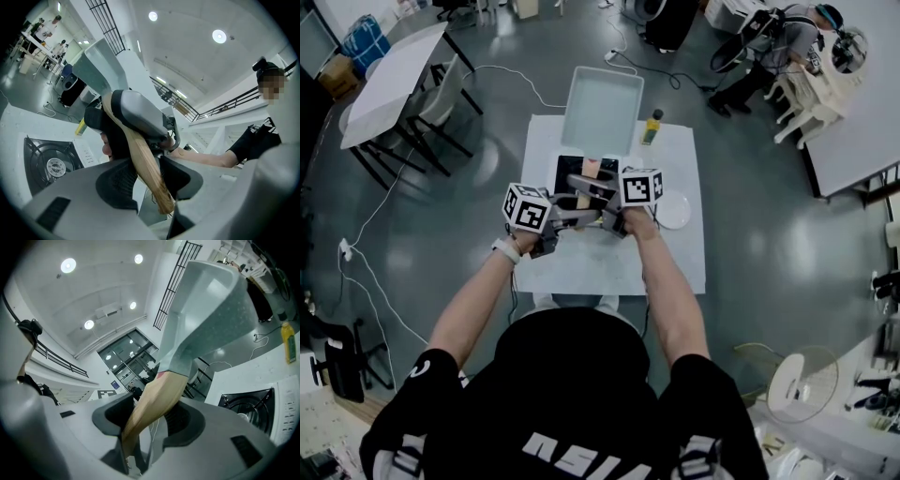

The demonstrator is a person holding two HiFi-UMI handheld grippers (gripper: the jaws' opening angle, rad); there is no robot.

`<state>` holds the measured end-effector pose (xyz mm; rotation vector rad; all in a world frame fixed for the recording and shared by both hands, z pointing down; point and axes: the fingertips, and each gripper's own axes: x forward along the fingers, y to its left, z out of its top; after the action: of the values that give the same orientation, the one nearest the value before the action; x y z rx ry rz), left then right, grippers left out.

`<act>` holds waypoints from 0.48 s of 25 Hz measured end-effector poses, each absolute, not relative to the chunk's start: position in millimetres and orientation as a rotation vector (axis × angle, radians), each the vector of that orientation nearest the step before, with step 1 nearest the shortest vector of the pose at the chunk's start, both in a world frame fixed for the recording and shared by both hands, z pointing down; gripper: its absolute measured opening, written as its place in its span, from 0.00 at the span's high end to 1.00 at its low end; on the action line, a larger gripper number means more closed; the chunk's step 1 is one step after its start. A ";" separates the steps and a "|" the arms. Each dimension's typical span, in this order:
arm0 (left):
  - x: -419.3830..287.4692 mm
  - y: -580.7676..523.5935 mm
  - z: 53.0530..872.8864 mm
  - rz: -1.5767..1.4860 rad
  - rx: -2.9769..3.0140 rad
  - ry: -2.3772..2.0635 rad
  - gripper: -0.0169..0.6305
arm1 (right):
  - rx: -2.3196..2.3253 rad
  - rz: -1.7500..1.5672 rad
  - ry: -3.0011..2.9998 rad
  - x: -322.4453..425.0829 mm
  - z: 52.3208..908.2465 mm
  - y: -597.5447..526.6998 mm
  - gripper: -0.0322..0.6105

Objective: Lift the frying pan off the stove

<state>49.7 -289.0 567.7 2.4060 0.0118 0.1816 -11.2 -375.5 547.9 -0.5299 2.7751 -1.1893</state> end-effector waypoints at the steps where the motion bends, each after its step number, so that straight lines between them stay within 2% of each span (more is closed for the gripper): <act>1: 49.9 -288.7 567.8 0.183 2.408 0.016 0.75 | -0.533 -1.191 2.772 -10.8 547.8 -375.1 0.65; 12: 63.6 -282.3 573.9 0.215 2.389 0.091 0.75 | -0.608 -1.202 2.719 8.1 555.2 -372.5 0.65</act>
<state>63.6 -282.3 573.9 2.3887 0.0911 0.2148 8.1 -372.5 555.2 -0.6083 2.7192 -1.2020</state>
